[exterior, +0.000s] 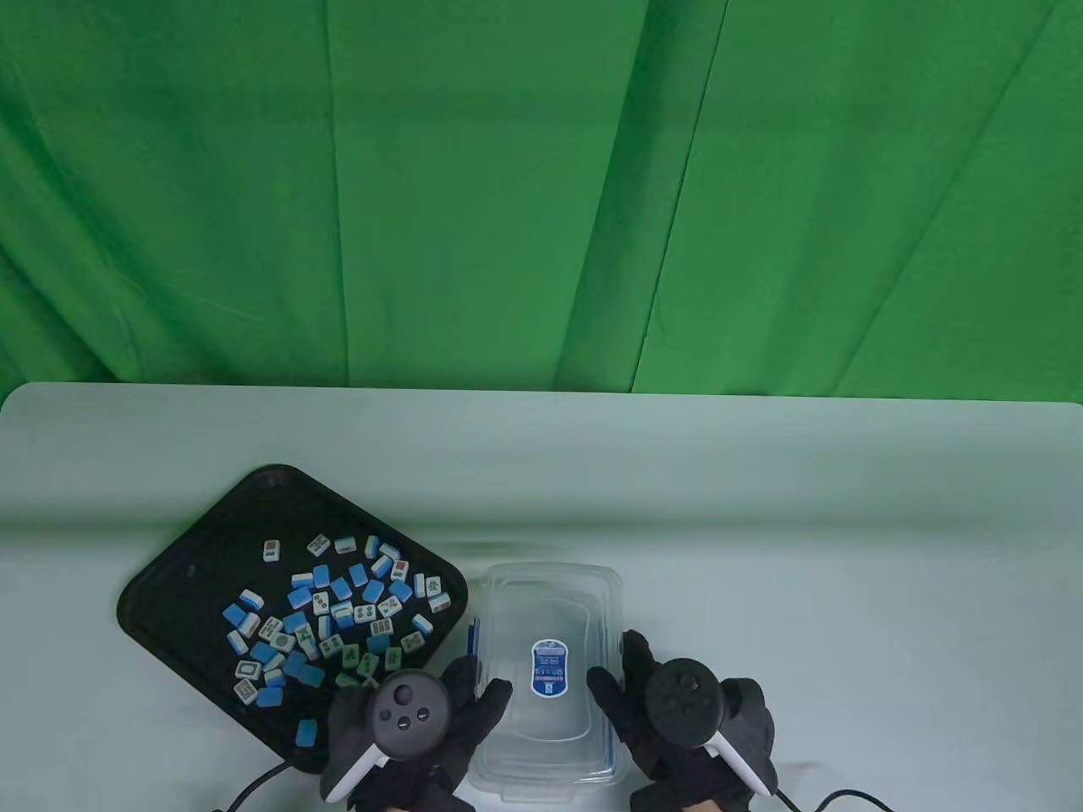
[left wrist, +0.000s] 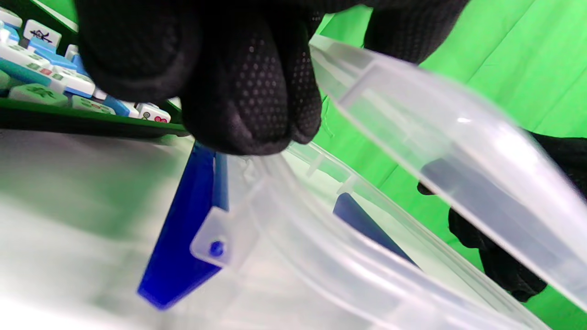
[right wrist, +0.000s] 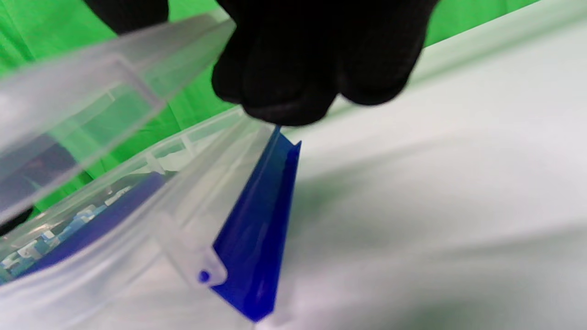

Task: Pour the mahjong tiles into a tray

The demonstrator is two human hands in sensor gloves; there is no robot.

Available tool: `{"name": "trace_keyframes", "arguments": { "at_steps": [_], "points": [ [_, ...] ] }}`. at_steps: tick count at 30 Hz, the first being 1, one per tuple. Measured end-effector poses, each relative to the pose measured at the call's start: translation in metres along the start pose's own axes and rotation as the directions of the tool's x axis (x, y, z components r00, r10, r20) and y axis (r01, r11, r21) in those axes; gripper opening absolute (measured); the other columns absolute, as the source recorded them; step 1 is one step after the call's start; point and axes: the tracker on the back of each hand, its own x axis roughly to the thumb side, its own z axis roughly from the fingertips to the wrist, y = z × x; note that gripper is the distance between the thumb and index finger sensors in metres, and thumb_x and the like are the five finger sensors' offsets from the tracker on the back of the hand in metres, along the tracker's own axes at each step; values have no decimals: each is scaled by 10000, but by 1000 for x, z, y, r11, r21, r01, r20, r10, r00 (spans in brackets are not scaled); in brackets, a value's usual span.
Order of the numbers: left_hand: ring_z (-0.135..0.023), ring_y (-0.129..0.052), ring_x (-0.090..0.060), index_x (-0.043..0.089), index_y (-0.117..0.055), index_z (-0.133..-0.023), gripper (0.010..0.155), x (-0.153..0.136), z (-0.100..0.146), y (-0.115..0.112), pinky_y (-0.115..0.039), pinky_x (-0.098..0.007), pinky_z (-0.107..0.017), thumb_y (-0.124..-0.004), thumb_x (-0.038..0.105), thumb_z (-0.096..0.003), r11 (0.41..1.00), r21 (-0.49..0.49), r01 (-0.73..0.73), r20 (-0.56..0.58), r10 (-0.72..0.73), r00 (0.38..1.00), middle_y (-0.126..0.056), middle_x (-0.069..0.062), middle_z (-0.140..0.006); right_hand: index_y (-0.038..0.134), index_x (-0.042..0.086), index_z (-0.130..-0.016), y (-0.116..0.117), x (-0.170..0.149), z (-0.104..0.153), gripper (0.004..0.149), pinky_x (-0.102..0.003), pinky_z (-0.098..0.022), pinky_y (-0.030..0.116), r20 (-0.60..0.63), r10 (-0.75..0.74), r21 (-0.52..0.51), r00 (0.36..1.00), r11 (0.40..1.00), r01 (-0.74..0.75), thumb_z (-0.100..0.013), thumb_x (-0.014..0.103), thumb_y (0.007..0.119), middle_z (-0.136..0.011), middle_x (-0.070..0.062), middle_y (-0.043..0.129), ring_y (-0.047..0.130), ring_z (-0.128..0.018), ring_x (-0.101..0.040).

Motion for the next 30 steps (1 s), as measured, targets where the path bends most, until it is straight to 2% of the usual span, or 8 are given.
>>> {"name": "trace_keyframes", "arguments": {
  "at_steps": [5,30],
  "points": [
    [-347,-1057,-209,-115,-744,-967,685,4,1,-1,-881,-390,-260,-665,484,-643,997,2,74,-3,-74,997,-1031,-104,-580,534,-5,-1145,1,1,-1,745,-373,-461,857,-5,18,13,1000,1000,-17,-677,569,615,-757,-34,909,966,-503,-187],
    [-335,-1060,-212,-69,-800,-960,667,4,1,0,-880,-394,-254,-660,500,-642,991,-14,135,-42,-136,990,-1038,-55,-538,533,2,-1150,8,5,-4,748,-376,-464,852,-28,66,92,997,994,-63,-680,581,586,-751,-26,904,960,-505,-187]
  ]
}}
